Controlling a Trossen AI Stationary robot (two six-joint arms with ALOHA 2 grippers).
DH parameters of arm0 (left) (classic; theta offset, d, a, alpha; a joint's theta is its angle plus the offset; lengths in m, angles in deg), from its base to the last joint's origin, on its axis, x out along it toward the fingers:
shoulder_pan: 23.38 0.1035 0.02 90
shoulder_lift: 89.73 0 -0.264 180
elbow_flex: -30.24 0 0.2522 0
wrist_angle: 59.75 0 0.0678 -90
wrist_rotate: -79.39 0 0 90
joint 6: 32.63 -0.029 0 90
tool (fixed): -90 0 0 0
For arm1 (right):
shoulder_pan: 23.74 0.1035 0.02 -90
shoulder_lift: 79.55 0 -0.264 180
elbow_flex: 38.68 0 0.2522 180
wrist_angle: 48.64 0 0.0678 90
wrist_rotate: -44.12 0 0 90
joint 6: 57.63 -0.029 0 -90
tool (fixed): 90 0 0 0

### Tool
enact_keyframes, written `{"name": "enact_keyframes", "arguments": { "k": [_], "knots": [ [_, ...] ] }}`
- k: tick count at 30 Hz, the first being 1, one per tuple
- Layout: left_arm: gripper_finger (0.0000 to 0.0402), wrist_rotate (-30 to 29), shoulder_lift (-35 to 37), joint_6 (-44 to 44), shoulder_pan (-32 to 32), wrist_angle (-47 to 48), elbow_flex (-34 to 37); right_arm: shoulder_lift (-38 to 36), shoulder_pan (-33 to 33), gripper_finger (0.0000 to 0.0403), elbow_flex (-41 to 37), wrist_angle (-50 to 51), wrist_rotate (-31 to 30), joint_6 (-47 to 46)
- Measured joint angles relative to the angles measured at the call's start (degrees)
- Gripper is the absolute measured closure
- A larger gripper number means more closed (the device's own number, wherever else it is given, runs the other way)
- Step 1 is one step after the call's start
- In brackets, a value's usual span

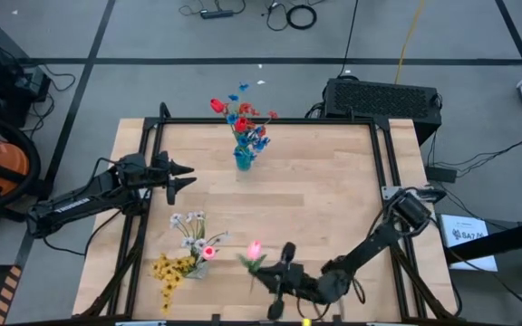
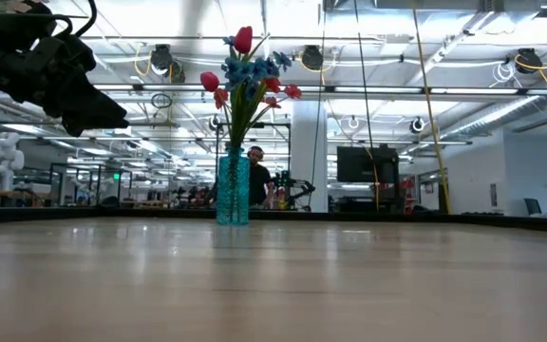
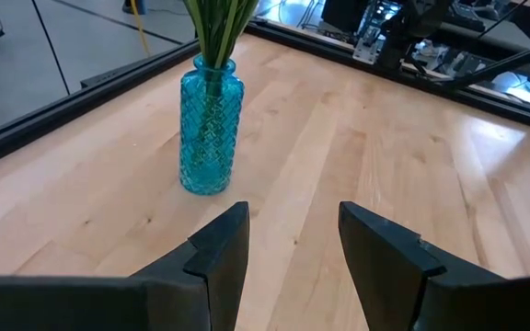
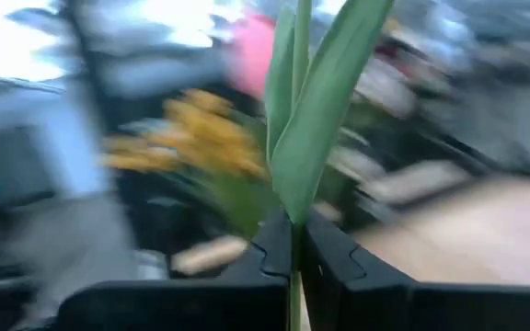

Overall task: Sort flowers into vase by color
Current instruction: Put the pink tulip into the transparent flower vase

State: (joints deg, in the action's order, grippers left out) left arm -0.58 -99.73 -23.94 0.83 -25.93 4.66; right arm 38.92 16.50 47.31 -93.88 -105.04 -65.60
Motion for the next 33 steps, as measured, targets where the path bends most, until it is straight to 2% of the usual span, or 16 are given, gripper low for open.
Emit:
{"name": "enact_keyframes", "arguments": {
  "k": [3,6,9,14,24,33],
  "knots": [
    [0.0226,0.0,0.0,0.0,0.0,0.0,0.0,2.2,-0.9,0.0403,0.0,-14.3,12.4,11.3],
    [0.0226,0.0,0.0,0.0,0.0,0.0,0.0,5.2,-2.4,0.0403,0.8,-24.0,19.6,18.6],
    [0.0226,0.0,0.0,0.0,0.0,0.0,0.0,8.9,-4.3,0.0403,4.0,-27.5,25.6,24.9],
    [0.0226,0.0,0.0,0.0,0.0,0.0,0.0,13.8,-7.7,0.0402,13.2,-27.3,36.4,32.6],
    [0.0226,0.0,0.0,-0.1,0.0,0.0,0.0,14.5,-11.8,0.0402,20.2,-19.1,39.3,32.9],
    [0.0226,0.0,0.0,-0.1,0.0,0.0,0.0,14.5,-15.3,0.0402,20.9,-13.1,42.8,22.3]
  ]
}}
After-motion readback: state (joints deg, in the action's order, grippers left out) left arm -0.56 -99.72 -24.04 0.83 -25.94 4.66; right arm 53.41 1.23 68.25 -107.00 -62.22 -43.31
